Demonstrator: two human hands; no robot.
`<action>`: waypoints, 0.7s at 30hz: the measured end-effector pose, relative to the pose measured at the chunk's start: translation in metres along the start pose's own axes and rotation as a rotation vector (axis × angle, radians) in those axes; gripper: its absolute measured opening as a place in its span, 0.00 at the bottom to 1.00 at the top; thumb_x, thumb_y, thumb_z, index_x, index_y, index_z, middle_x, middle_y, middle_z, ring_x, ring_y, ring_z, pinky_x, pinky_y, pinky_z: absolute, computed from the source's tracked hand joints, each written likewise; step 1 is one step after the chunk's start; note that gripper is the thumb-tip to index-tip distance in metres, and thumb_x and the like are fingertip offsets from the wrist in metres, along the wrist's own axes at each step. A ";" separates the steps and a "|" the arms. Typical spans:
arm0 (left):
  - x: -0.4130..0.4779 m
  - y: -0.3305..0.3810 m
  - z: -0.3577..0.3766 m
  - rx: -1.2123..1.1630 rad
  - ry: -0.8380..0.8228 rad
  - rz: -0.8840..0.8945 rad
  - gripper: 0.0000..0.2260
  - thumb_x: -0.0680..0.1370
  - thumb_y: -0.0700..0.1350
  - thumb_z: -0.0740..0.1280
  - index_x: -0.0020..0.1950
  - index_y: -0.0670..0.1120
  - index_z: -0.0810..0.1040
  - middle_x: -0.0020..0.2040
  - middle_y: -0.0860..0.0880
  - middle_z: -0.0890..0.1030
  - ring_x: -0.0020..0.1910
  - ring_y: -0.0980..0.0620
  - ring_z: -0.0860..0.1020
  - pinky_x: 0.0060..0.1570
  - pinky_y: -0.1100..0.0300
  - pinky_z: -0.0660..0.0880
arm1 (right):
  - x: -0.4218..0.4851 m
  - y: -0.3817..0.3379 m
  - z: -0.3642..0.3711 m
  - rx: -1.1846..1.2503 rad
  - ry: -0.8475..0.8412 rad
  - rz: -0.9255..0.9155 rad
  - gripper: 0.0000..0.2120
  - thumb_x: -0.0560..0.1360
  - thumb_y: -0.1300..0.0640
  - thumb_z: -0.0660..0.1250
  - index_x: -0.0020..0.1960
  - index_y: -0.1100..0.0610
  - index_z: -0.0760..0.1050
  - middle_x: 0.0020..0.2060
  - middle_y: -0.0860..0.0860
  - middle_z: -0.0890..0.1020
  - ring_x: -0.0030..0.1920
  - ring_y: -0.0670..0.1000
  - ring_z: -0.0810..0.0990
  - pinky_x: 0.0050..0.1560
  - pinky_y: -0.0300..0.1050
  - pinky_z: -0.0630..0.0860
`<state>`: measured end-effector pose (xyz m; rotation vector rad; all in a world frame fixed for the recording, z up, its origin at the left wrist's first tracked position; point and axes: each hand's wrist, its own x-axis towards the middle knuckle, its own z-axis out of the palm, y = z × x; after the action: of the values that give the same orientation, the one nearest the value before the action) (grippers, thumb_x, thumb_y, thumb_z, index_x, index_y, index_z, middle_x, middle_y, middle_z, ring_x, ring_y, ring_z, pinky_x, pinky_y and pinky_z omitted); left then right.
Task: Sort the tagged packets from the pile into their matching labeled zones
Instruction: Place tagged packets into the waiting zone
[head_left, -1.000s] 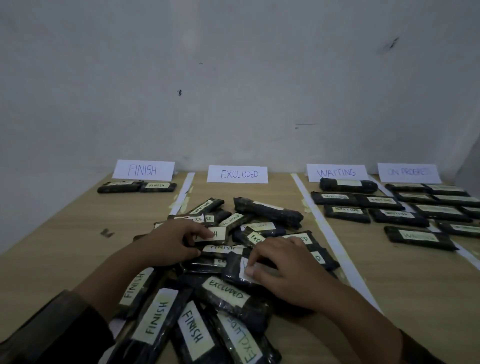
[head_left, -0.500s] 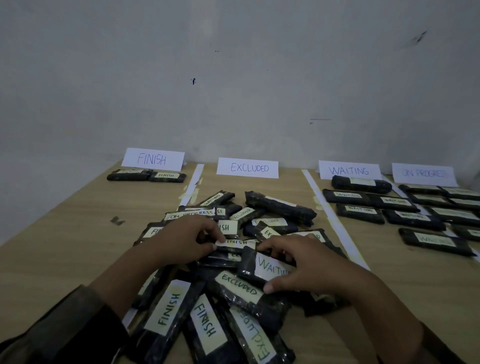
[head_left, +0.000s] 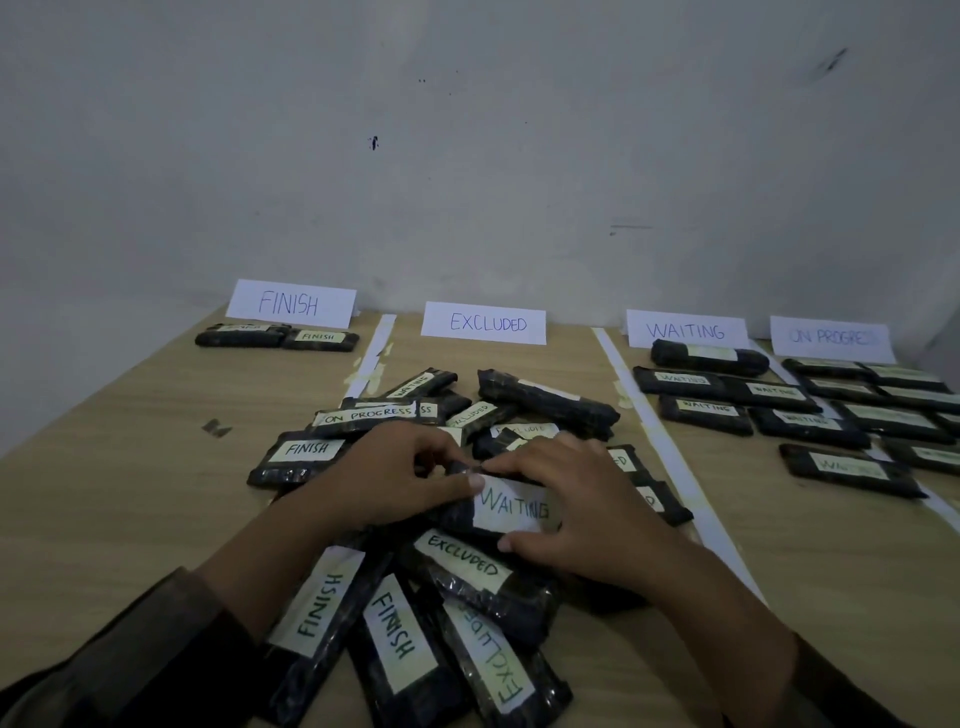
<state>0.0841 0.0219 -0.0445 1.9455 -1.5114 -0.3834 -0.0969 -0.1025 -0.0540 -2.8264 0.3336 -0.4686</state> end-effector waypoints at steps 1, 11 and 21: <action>0.001 0.000 0.000 -0.023 0.010 -0.017 0.05 0.70 0.58 0.71 0.38 0.59 0.79 0.37 0.53 0.82 0.38 0.56 0.80 0.40 0.60 0.75 | 0.000 0.001 0.002 -0.009 0.031 -0.012 0.30 0.64 0.37 0.68 0.65 0.41 0.69 0.56 0.39 0.75 0.55 0.44 0.69 0.52 0.47 0.64; 0.012 0.012 -0.007 -0.215 0.083 -0.086 0.06 0.74 0.53 0.69 0.48 0.55 0.82 0.42 0.47 0.83 0.43 0.49 0.81 0.44 0.57 0.75 | -0.001 0.017 -0.007 -0.048 0.213 -0.005 0.31 0.65 0.39 0.68 0.66 0.47 0.71 0.55 0.44 0.76 0.54 0.47 0.72 0.49 0.47 0.72; 0.050 0.037 0.020 -0.070 0.108 0.110 0.13 0.80 0.47 0.62 0.64 0.52 0.75 0.58 0.56 0.78 0.57 0.59 0.76 0.56 0.59 0.73 | -0.030 0.066 -0.043 -0.098 0.231 0.160 0.34 0.64 0.37 0.69 0.67 0.45 0.69 0.58 0.42 0.74 0.58 0.47 0.71 0.53 0.46 0.66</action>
<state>0.0594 -0.0363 -0.0280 1.7913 -1.5073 -0.2746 -0.1509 -0.1656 -0.0417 -2.8118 0.6395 -0.7641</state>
